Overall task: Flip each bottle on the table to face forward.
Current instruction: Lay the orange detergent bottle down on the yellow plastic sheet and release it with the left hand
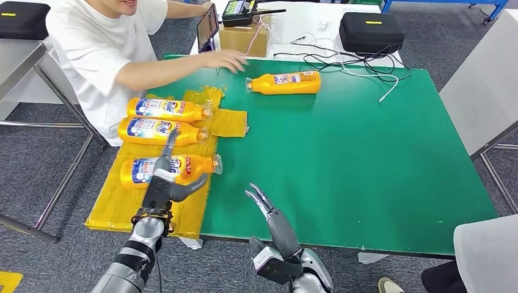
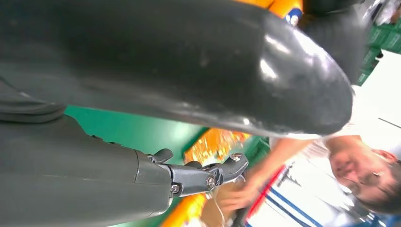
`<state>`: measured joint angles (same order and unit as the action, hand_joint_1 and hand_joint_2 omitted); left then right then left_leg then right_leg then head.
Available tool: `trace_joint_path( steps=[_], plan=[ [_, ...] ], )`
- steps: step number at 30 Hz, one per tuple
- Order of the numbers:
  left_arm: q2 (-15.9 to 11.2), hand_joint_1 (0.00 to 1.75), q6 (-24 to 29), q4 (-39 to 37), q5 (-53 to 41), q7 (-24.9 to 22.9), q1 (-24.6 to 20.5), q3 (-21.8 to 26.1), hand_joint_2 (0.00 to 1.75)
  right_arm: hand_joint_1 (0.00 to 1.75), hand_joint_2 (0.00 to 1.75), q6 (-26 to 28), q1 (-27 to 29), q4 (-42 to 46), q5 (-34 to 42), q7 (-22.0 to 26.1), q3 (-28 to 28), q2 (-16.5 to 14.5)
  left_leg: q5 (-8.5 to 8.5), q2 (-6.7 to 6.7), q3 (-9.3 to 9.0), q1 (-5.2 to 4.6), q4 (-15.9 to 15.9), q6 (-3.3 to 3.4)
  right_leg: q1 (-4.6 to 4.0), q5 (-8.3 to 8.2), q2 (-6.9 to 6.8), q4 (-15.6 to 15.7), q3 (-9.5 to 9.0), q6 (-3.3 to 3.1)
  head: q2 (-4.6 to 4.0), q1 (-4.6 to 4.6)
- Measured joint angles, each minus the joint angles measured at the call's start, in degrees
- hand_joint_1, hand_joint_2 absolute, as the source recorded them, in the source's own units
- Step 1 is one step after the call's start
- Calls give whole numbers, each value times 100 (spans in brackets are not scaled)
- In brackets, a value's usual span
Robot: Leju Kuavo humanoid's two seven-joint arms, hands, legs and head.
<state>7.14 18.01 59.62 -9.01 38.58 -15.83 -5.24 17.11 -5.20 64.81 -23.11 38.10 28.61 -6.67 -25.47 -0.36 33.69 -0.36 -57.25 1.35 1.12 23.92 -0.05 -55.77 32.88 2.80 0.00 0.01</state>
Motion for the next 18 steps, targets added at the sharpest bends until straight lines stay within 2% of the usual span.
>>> trace_joint_path(
  steps=[2,5,9,11,14,18],
  plan=[
    [65,0,-14,656,481,106,190,-23,175,0,175,236,-40,-1,-138,44,43,12,0,2,4,0,0,0,0,0,0,0,4,0,1,1],
    [99,0,-84,1377,831,151,374,-52,175,0,175,407,-105,-1,-280,48,96,42,-1,2,5,0,0,0,0,0,0,1,5,0,0,2],
    [104,0,-126,1573,916,154,425,-58,175,0,175,455,-121,-1,-349,38,107,54,-1,2,5,0,0,0,0,0,0,1,6,0,0,1],
    [138,0,-255,1942,1152,155,549,-57,175,0,175,615,-150,0,-597,-57,142,100,-1,2,5,0,0,0,0,0,0,1,6,0,1,0],
    [278,0,-650,3035,1810,130,1066,-66,175,0,175,1182,-214,13,-1506,-603,225,314,-2,2,6,-1,0,0,1,0,0,2,5,0,1,1],
    [377,0,-767,3600,1793,146,1639,-76,175,0,175,1606,-218,61,-2534,-1474,215,521,-3,2,6,-1,0,1,1,1,1,3,7,1,1,-1]
  ],
)
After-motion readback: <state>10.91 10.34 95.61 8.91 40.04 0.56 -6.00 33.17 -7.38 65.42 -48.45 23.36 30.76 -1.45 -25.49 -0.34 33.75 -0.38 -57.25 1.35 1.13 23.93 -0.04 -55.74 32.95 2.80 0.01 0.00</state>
